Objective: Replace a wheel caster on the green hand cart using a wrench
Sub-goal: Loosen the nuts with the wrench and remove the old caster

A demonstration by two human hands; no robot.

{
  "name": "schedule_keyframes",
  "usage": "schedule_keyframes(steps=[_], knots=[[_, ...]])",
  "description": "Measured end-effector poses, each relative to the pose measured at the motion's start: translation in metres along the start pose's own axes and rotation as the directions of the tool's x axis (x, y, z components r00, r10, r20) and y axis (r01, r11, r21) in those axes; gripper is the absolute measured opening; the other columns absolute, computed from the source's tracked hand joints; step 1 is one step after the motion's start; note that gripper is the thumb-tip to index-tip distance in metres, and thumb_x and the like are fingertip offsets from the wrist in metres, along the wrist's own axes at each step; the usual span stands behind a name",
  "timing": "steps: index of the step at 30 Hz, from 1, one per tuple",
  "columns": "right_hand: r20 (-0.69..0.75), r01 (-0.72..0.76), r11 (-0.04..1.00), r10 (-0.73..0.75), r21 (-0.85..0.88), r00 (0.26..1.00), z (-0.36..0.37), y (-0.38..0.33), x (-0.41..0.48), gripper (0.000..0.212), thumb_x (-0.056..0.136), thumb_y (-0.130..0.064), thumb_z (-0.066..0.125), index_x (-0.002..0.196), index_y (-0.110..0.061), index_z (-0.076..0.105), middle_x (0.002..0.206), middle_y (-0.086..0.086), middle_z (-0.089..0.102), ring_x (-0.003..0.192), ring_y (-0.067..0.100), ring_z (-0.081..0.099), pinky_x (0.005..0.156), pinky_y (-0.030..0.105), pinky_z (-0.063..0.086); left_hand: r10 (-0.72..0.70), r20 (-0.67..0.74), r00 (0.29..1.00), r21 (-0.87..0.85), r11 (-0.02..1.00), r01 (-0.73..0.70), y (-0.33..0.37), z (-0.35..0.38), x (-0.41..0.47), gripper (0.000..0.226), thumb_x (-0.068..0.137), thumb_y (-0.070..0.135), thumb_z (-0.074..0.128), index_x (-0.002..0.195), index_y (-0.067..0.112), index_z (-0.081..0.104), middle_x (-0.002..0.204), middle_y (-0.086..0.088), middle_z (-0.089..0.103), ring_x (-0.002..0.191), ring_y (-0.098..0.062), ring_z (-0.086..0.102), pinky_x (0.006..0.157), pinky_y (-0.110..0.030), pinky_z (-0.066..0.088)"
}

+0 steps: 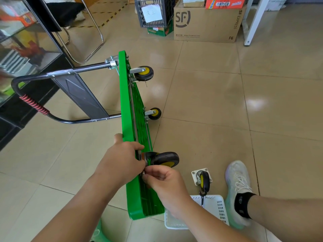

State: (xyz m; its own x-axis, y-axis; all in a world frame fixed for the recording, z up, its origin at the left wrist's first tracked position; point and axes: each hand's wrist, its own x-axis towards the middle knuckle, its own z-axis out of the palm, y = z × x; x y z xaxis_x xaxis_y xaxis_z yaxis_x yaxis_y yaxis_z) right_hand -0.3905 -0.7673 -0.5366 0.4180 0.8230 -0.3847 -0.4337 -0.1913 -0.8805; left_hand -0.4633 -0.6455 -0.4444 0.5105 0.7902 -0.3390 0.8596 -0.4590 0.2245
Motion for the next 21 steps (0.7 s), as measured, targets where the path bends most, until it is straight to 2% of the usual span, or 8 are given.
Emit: schedule_keyframes(steps=[4, 11, 13, 16, 18, 21], knots=[[-0.002, 0.003, 1.000, -0.003, -0.012, 1.000, -0.0010, 0.0015, 0.0003, 0.018, 0.086, -0.006, 0.077, 0.098, -0.019, 0.077, 0.093, 0.001, 0.078, 0.090, 0.013, 0.073, 0.083, 0.025, 0.056, 0.022, -0.006, 1.000, 0.020, 1.000, -0.021, 0.0000, -0.0004, 0.0035, 0.048, 0.087, 0.036, 0.072, 0.134, 0.038, 0.063, 0.120, 0.000, 0.026, 0.092, -0.028, 0.067, 0.096, -0.031, 0.052], [-0.008, 0.004, 1.000, -0.003, 0.018, 1.000, 0.0004, 0.0004, -0.0014, 0.014, 0.085, -0.010, 0.079, 0.095, -0.019, 0.077, 0.089, 0.004, 0.078, 0.083, 0.013, 0.072, 0.072, 0.024, 0.055, 0.042, -0.014, 0.999, 0.015, 0.999, -0.042, -0.0041, 0.0022, 0.0044, 0.036, 0.087, 0.033, 0.070, 0.123, 0.036, 0.067, 0.114, 0.002, 0.021, 0.103, -0.030, 0.065, 0.093, -0.033, 0.052], [-0.019, -0.002, 1.000, 0.003, 0.021, 1.000, 0.0015, 0.0004, -0.0009, 0.014, 0.085, -0.008, 0.079, 0.093, -0.020, 0.077, 0.088, 0.004, 0.077, 0.082, 0.013, 0.072, 0.071, 0.023, 0.055, 0.048, -0.021, 0.999, 0.012, 0.999, -0.048, -0.0043, 0.0030, 0.0053, 0.037, 0.087, 0.034, 0.070, 0.124, 0.036, 0.067, 0.115, 0.001, 0.024, 0.103, -0.031, 0.065, 0.094, -0.033, 0.053], [-0.021, 0.016, 1.000, -0.016, -0.003, 1.000, 0.0023, 0.0013, 0.0002, 0.018, 0.084, -0.006, 0.079, 0.090, -0.023, 0.077, 0.090, 0.003, 0.078, 0.087, 0.016, 0.073, 0.080, 0.027, 0.057, 0.042, -0.019, 0.999, 0.011, 0.999, -0.041, -0.0054, 0.0038, 0.0055, 0.042, 0.088, 0.034, 0.070, 0.130, 0.036, 0.065, 0.130, -0.005, 0.031, 0.110, -0.032, 0.064, 0.098, -0.034, 0.051], [-0.018, 0.017, 1.000, -0.017, -0.006, 1.000, 0.0018, 0.0012, -0.0007, 0.020, 0.083, -0.005, 0.078, 0.094, -0.023, 0.077, 0.092, 0.002, 0.078, 0.090, 0.016, 0.074, 0.083, 0.028, 0.057, 0.039, -0.019, 0.999, 0.008, 0.999, -0.039, -0.0060, 0.0041, 0.0048, 0.044, 0.088, 0.034, 0.070, 0.132, 0.036, 0.064, 0.133, -0.007, 0.031, 0.107, -0.031, 0.065, 0.098, -0.034, 0.051], [-0.035, -0.008, 1.000, 0.007, -0.025, 0.999, 0.0027, -0.0002, -0.0026, 0.017, 0.084, -0.016, 0.081, 0.098, -0.024, 0.075, 0.090, 0.001, 0.078, 0.087, 0.015, 0.074, 0.077, 0.029, 0.057, 0.035, -0.014, 0.999, 0.016, 0.999, -0.035, -0.0044, 0.0030, 0.0040, 0.044, 0.089, 0.033, 0.069, 0.133, 0.035, 0.062, 0.137, -0.007, 0.030, 0.102, -0.029, 0.064, 0.095, -0.032, 0.051]])
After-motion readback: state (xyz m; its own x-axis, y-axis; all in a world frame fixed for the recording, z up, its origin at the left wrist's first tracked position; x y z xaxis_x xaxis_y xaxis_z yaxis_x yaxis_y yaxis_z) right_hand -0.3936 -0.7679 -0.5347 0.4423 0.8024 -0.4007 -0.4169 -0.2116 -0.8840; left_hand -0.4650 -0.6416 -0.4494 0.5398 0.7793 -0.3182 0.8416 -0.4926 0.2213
